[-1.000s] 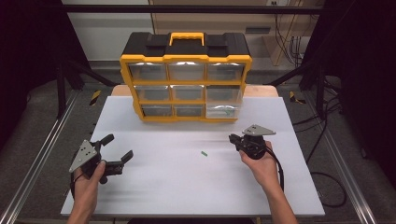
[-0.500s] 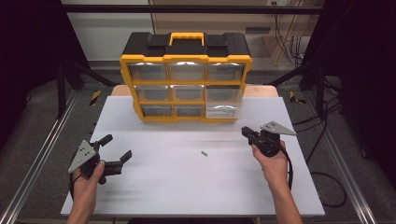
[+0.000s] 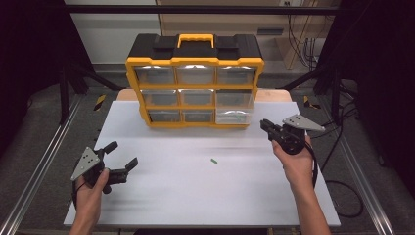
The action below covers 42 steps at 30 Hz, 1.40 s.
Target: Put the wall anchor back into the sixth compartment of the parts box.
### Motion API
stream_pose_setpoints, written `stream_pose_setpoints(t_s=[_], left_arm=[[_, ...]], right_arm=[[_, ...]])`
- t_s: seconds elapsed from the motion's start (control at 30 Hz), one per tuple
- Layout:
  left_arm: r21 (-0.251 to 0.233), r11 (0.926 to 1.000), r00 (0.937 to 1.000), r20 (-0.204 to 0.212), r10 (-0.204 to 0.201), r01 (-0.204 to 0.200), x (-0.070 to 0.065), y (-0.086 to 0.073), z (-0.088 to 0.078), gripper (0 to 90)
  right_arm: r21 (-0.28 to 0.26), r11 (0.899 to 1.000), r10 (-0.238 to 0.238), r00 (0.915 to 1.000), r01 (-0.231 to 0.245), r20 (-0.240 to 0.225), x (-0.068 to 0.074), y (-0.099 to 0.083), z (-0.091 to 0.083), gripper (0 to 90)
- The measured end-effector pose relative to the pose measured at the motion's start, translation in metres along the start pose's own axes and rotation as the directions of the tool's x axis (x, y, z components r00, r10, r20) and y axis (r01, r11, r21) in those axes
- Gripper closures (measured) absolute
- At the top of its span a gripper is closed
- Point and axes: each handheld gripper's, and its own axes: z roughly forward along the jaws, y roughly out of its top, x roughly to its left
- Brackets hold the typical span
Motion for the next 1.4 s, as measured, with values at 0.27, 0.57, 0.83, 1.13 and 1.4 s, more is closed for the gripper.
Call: stream_pose_setpoints(t_s=[0.27, 0.57, 0.83, 1.13, 1.4], left_arm=[[-0.002, 1.0000, 1.0000, 0.007, 0.005, -0.005, -0.002, 0.001, 0.000, 1.0], [-0.003, 1.0000, 0.9999, 0.011, 0.005, -0.005, -0.002, 0.001, 0.001, 1.0], [-0.004, 1.0000, 0.9999, 0.013, 0.005, -0.005, -0.002, 0.001, 0.001, 1.0], [-0.004, 1.0000, 0.9999, 0.014, 0.007, -0.007, -0.002, 0.002, 0.001, 0.9], [-0.005, 1.0000, 0.9999, 0.015, 0.008, -0.008, -0.001, 0.002, 0.001, 1.0]], right_arm=[[-0.006, 0.999, -0.046, 0.9989, 0.046, -0.007, 0.003, 0.041, -0.002, 84.5], [-0.006, 0.998, -0.069, 0.9974, 0.069, -0.018, 0.006, 0.075, 0.003, 84.6], [0.015, 0.996, -0.088, 0.9952, 0.089, -0.044, 0.012, 0.091, 0.014, 84.6], [0.030, 0.995, -0.090, 0.9927, 0.092, -0.081, 0.021, 0.100, 0.025, 84.5], [0.046, 0.993, -0.101, 0.9904, 0.105, -0.095, 0.027, 0.103, 0.035, 84.5]])
